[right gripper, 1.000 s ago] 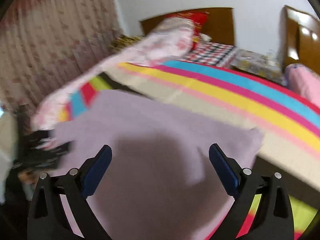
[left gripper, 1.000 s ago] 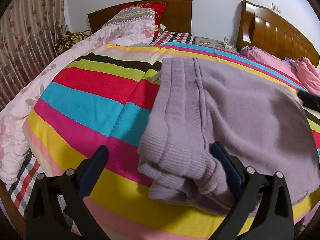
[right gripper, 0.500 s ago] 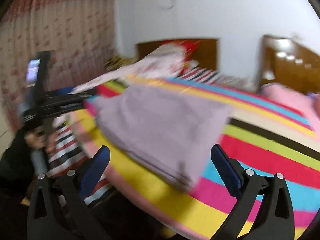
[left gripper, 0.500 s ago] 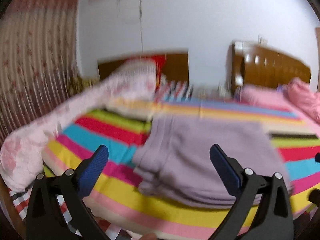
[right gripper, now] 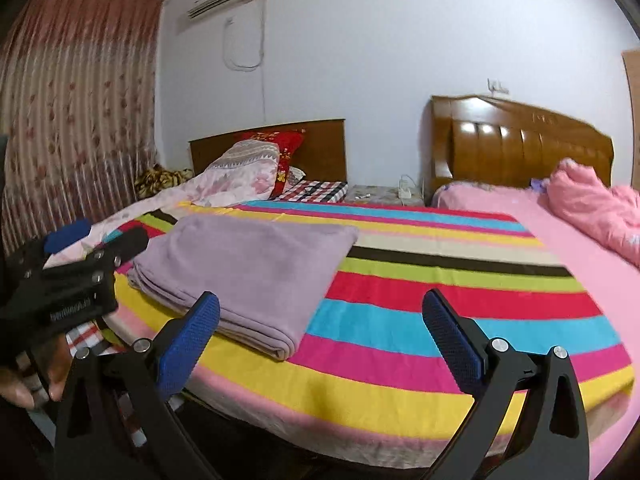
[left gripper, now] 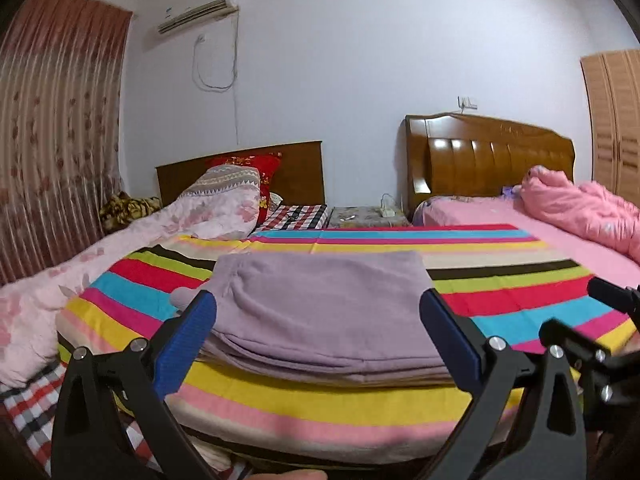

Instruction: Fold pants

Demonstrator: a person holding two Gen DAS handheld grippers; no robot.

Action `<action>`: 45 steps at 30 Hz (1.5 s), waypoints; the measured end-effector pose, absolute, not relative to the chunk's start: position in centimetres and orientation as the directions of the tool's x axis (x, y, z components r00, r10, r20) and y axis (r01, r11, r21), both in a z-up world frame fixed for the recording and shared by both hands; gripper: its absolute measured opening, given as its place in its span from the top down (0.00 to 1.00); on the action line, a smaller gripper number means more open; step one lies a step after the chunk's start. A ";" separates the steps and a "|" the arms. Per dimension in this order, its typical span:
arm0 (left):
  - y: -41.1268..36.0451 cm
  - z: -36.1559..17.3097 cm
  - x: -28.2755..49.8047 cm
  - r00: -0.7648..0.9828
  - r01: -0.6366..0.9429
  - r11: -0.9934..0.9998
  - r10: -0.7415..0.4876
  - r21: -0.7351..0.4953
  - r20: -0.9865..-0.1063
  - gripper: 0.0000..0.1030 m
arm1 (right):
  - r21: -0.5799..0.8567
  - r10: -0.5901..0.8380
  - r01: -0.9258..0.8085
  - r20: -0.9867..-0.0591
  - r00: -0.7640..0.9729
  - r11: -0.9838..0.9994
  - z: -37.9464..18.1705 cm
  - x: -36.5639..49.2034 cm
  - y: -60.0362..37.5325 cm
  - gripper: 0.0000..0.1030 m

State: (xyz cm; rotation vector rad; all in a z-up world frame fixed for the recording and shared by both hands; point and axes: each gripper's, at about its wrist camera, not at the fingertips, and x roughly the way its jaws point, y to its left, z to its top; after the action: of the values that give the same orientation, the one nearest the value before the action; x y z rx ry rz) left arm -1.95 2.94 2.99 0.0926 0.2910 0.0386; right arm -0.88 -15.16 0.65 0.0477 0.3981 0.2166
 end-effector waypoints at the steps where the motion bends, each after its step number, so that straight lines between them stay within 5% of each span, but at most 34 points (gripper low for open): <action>1: 2.8 3.0 -2.0 0.958 -0.019 0.995 0.045 0.096 -0.283 0.01 | 0.099 0.217 -0.194 -0.384 0.897 0.976 0.5 -0.7 -15.4 0.05; 45: 4.4 2.2 -2.2 0.940 -0.044 0.998 0.054 0.038 -0.336 0.01 | 0.081 0.242 -0.229 -0.412 0.879 0.970 -0.3 -1.2 -15.1 0.05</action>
State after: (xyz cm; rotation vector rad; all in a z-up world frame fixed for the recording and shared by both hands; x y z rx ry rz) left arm -2.24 4.44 2.17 0.0297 0.3440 0.0504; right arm -1.22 -15.14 -0.26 0.0297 0.4334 0.2453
